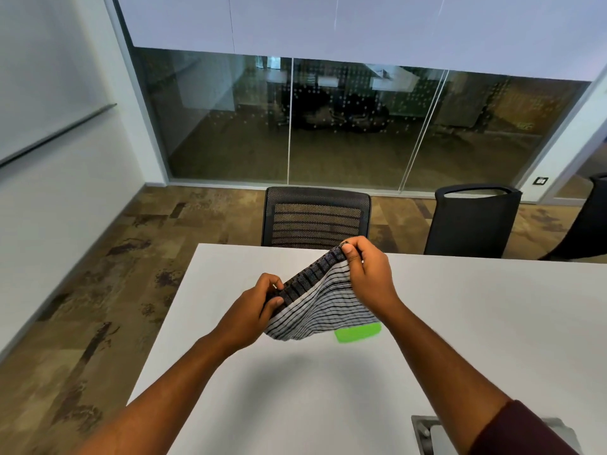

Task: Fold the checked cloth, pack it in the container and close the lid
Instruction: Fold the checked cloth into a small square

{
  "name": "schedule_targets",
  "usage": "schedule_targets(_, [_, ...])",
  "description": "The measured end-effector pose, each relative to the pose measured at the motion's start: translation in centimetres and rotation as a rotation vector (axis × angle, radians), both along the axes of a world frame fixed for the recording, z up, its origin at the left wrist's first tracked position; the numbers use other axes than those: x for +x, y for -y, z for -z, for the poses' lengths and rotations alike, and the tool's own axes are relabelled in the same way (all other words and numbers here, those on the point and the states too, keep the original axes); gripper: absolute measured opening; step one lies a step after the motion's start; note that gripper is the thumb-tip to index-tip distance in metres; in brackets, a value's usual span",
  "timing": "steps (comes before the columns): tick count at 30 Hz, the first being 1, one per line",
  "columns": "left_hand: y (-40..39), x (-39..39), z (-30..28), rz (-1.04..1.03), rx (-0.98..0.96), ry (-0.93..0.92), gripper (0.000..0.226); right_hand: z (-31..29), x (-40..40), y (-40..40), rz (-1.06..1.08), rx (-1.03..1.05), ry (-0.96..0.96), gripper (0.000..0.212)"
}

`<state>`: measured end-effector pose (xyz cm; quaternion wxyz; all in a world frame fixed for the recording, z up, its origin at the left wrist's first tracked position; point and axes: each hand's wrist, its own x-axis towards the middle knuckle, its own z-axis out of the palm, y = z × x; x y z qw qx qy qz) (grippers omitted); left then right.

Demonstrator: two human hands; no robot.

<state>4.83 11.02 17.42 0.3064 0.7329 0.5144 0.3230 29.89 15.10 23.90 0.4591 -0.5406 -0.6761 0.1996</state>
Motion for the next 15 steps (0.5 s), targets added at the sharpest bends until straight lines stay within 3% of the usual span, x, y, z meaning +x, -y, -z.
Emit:
schedule_targets(8, [-0.4,-1.0,0.7,0.037,-0.011,-0.183,0.034,0.3,-0.2,-0.3,0.041,-0.023,-0.07,0.018])
schedule_targets(15, [0.1,0.1,2.1,-0.011,0.086,-0.217,0.017,0.1,-0.3,-0.1,0.027,-0.035,-0.104,0.019])
